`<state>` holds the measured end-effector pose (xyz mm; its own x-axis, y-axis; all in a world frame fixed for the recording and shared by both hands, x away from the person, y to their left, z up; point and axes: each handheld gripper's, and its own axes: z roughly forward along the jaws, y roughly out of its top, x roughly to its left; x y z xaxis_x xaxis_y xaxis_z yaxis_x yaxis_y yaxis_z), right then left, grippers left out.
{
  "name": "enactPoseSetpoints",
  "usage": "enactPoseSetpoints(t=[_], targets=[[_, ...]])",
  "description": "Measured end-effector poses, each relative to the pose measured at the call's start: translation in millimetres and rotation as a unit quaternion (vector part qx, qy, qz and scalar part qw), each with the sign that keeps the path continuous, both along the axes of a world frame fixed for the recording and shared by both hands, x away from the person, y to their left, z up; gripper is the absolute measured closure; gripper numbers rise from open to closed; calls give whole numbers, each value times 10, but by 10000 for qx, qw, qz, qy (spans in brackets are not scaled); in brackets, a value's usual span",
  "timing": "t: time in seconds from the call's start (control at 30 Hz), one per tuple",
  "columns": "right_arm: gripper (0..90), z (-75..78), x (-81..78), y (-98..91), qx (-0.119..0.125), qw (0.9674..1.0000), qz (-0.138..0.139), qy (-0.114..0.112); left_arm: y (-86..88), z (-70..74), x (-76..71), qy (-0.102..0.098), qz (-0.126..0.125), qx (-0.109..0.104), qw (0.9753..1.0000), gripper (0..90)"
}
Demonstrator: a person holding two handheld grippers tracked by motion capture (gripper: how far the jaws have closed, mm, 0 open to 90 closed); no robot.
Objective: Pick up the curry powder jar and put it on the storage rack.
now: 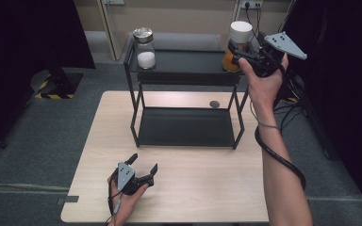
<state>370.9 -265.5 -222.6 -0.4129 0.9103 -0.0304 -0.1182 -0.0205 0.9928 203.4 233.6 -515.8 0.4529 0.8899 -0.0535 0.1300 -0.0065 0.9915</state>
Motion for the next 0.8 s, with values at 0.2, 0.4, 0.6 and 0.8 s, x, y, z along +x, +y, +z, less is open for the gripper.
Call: enactPoseSetpoints(t=[0.2, 0.4, 0.6, 0.8], targets=[[30, -49, -102, -30, -92, 9999, 61, 70, -1, 0, 0, -2, -2, 5, 10000, 112], [31, -127, -190, -64, -191, 9993, 173, 257, -6, 5, -1, -1, -5, 33, 10000, 112], [31, -255, -290, -98, -151, 9993, 247, 215, -5, 3, -2, -2, -2, 21, 10000, 112], [32, -337, -390, -106, -186, 9992, 293, 212, -9, 4, -3, -7, 2, 32, 10000, 112]])
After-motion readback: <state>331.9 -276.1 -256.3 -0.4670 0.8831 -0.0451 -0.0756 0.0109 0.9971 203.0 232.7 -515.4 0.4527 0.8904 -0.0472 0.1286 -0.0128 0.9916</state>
